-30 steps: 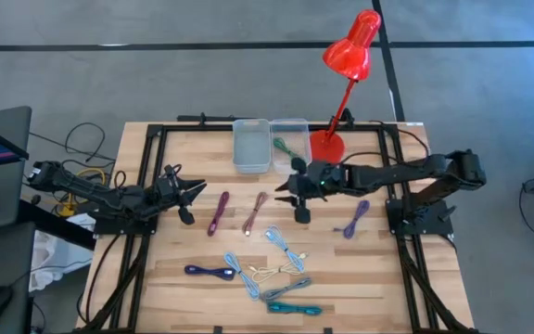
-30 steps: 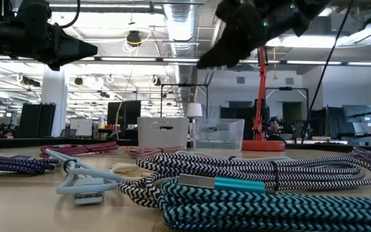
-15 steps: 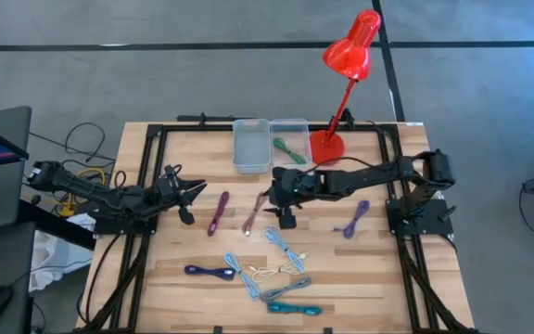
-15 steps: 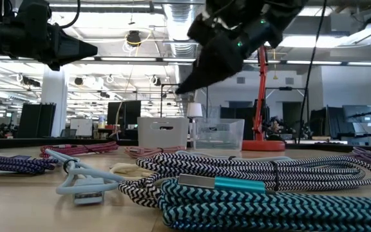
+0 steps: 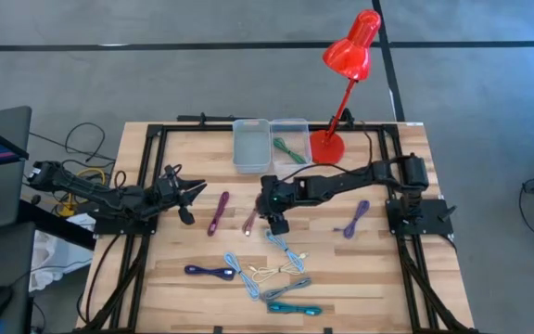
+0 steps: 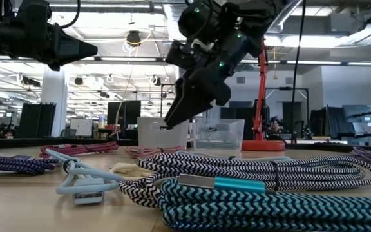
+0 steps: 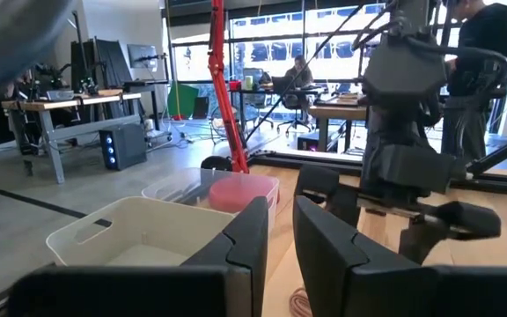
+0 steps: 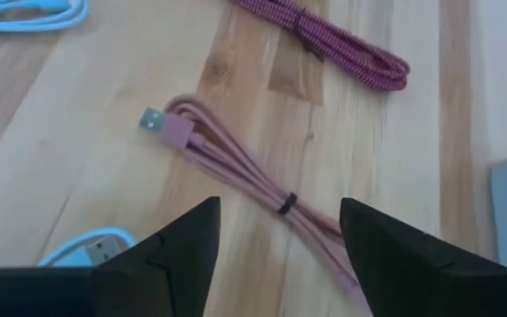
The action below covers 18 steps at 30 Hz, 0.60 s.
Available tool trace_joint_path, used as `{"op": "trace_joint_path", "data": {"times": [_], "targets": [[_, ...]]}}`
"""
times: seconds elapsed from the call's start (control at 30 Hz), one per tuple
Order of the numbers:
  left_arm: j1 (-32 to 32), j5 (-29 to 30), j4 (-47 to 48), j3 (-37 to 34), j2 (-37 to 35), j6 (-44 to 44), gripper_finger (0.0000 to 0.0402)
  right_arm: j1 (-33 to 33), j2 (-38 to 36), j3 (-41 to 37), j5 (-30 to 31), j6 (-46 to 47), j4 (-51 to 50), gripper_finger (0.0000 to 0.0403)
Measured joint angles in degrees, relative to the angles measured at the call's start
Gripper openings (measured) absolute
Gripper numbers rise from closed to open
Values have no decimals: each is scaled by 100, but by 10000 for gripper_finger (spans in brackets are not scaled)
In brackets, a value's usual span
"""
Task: Pick & Place USB Port
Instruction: Put the pink charger cable into the transparent bin
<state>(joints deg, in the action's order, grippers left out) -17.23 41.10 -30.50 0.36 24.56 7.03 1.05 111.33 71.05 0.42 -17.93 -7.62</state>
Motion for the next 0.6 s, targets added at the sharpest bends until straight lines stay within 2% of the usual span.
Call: {"op": "trace_joint_path", "data": {"times": [0.2,0.37,0.6], "targets": [[0,0,0,0,0,0,59,59,166,89,23,-37,-13,224],[0,0,0,0,0,0,59,112,232,88,403,-54,-32,224],[0,0,0,0,0,0,59,276,477,105,414,24,73,224]]}}
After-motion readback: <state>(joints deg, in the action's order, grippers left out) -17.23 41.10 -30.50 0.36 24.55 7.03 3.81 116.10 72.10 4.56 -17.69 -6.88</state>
